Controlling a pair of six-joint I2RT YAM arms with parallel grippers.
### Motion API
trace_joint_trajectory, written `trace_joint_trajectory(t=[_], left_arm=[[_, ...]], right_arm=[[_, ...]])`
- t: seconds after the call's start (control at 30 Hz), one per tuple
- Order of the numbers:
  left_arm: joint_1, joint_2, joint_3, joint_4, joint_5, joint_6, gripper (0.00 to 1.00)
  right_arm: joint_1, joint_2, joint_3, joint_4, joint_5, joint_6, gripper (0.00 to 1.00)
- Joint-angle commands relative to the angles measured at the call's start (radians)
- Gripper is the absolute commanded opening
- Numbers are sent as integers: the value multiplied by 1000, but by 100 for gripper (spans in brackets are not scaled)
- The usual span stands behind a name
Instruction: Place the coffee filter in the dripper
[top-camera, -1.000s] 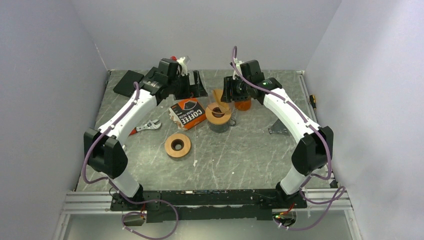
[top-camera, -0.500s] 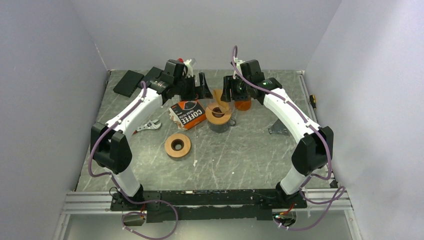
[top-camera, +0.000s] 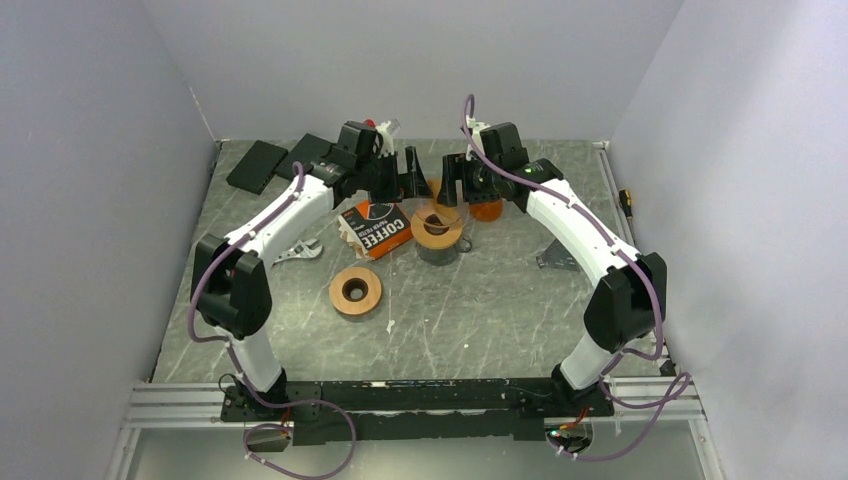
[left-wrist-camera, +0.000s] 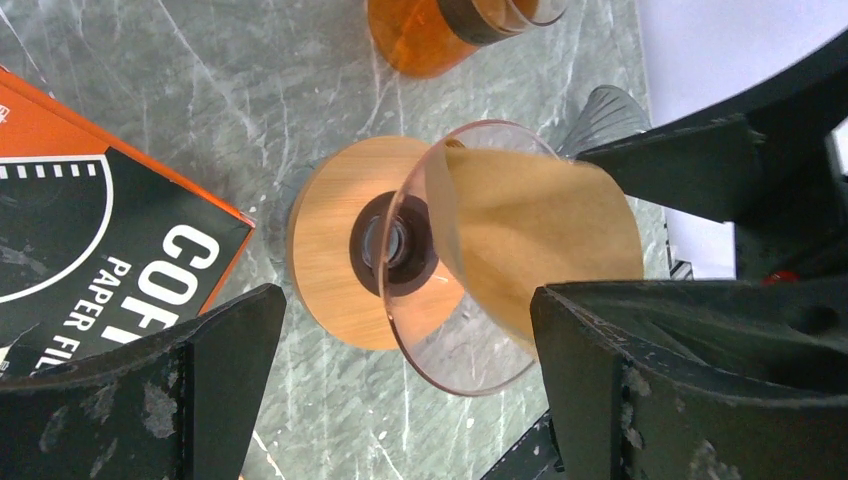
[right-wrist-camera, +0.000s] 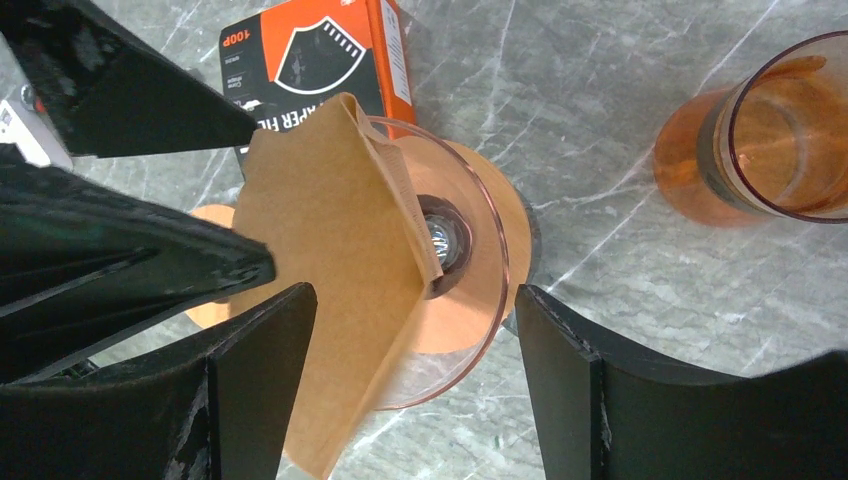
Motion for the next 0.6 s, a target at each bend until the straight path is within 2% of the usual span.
trace_joint_trajectory(t=[0.0, 0.23, 0.57], left_arm=[[-5, 35, 63, 1, -10, 12, 99], [-5, 68, 83, -13, -23, 20, 98], [-7, 93, 99, -39, -38, 37, 93]], right_arm=[[-1, -52, -14, 50, -10, -6, 78], [-21, -30, -20, 57, -34, 6, 79], [-35, 48, -7, 67, -52, 7, 76]])
